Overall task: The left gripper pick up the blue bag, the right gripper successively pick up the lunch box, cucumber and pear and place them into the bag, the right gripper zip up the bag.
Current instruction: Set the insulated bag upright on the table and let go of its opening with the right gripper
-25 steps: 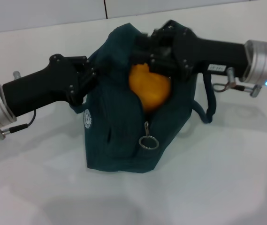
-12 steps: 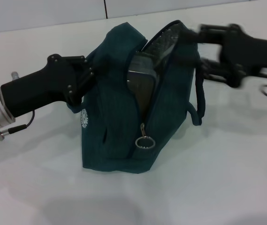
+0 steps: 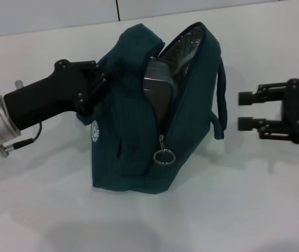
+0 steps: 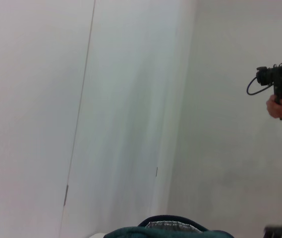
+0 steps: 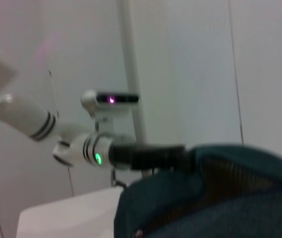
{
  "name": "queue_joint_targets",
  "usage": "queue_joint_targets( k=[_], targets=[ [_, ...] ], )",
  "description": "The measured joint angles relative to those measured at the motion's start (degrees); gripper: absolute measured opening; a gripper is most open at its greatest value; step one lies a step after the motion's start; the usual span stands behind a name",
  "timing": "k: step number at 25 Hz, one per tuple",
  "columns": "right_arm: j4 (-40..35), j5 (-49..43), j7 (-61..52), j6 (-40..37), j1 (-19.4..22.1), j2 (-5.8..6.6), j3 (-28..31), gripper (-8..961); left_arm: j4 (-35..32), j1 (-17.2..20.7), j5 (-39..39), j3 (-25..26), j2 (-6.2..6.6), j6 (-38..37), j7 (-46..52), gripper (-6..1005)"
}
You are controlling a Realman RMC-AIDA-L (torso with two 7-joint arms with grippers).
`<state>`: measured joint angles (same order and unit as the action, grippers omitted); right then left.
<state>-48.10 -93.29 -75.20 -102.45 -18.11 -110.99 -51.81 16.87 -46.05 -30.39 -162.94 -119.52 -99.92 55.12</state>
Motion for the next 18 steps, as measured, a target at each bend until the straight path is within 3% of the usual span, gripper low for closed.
queue_joint_targets(
  k=[3,6,11,13,18],
  targets=[
    [0.4,-6.4,0.0,4.0,-2.7,-2.65,-0.3,498,-0.1,0.0,-0.1,0.0,-0.01,0.1,0.0,46],
    [0.8,-8.3,0.0,4.9,-4.1,-3.53,-0.3,498,-0.4,0.0,-0.3,0.0,-0.07,0.1,-0.1,46],
    [2.0,-9.5,0.0,5.1,-5.7,-3.84,-0.7,498,-0.9,0.4,-0.4,0.0,-0.10,0.5,-0.2,46],
    [1.8,-9.2,0.1,5.5,-5.5,-3.87,-0.3,413,-0.9,0.8,-0.5,0.1,-0.10,0.6,-0.7,46],
    [2.0,-7.1,3.8,6.7,-4.3,-4.16,3.0,303,-2.4,1.8,-1.7,0.2,-0.16,1.7,-2.1,46]
  ],
)
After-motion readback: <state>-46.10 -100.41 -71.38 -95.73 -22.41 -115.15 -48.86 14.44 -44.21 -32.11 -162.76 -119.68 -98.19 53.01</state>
